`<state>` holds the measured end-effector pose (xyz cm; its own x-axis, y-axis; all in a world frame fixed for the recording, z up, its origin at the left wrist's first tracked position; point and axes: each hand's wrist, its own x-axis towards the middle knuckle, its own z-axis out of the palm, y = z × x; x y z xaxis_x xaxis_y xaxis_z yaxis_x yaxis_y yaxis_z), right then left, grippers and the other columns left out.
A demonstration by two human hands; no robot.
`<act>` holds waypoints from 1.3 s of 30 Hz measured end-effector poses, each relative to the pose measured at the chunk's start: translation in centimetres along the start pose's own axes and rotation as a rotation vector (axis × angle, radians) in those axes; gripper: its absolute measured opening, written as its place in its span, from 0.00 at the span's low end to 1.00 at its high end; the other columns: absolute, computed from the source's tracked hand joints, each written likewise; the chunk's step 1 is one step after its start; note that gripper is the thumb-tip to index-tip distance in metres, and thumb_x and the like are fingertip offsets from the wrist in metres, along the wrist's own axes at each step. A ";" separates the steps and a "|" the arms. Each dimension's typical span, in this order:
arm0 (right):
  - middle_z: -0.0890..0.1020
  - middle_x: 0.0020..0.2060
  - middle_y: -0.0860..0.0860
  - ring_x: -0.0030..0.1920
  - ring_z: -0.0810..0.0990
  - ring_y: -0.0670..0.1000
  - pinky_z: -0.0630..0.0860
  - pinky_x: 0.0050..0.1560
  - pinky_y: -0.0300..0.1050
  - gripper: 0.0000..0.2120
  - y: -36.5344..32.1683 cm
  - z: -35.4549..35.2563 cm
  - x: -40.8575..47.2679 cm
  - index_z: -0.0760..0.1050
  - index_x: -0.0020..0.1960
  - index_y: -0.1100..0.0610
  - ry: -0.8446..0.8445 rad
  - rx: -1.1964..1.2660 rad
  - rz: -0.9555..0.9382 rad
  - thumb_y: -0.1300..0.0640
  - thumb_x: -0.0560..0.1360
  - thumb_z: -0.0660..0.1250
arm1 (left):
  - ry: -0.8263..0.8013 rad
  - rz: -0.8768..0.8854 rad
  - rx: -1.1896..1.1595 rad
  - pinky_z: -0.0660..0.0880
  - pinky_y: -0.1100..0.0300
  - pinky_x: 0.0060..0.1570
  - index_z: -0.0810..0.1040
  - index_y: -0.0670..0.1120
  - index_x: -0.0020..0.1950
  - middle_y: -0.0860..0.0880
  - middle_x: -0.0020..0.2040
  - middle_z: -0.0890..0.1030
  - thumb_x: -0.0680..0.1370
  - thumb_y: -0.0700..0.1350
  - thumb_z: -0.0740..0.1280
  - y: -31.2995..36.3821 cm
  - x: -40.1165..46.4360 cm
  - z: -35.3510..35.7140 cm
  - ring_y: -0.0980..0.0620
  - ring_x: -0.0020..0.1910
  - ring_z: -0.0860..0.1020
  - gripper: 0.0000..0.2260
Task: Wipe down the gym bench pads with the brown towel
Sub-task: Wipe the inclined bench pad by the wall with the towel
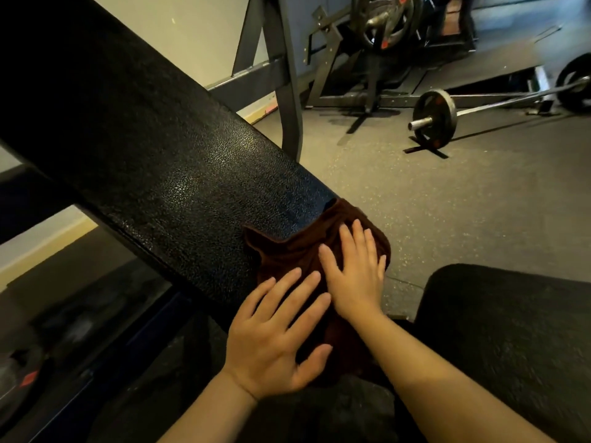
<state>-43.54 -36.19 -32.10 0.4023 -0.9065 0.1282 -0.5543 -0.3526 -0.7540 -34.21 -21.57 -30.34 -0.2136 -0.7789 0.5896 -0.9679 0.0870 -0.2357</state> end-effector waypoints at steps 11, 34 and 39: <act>0.52 0.79 0.45 0.78 0.48 0.47 0.49 0.74 0.62 0.32 1.4 -0.8 4.9 0.53 0.79 0.42 0.000 -0.116 -0.074 0.32 0.78 0.51 | 0.005 0.007 0.046 0.71 0.51 0.61 0.86 0.48 0.55 0.49 0.66 0.80 0.73 0.56 0.62 -0.2 -0.1 0.8 0.46 0.66 0.77 0.19; 0.43 0.80 0.45 0.78 0.37 0.47 0.39 0.78 0.53 0.28 -1.9 -0.6 -10.8 0.42 0.80 0.47 -0.134 -0.143 -0.074 0.44 0.84 0.48 | -0.012 -0.012 0.140 0.59 0.42 0.69 0.80 0.48 0.66 0.46 0.67 0.78 0.80 0.54 0.60 -2.1 -3.9 -2.1 0.47 0.70 0.71 0.19; 0.45 0.80 0.49 0.79 0.40 0.53 0.39 0.76 0.63 0.30 -5.5 2.5 -10.0 0.43 0.81 0.51 0.031 -0.139 0.072 0.41 0.82 0.42 | 0.000 -0.203 0.197 0.55 0.39 0.72 0.74 0.48 0.71 0.44 0.73 0.72 0.81 0.53 0.59 -5.9 -4.4 -5.0 0.45 0.74 0.65 0.21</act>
<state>-42.70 -24.58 -30.83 0.3366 -0.9365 0.0980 -0.6771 -0.3130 -0.6660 -28.25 -15.56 -27.74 -0.0181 -0.7683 0.6398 -0.9467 -0.1928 -0.2582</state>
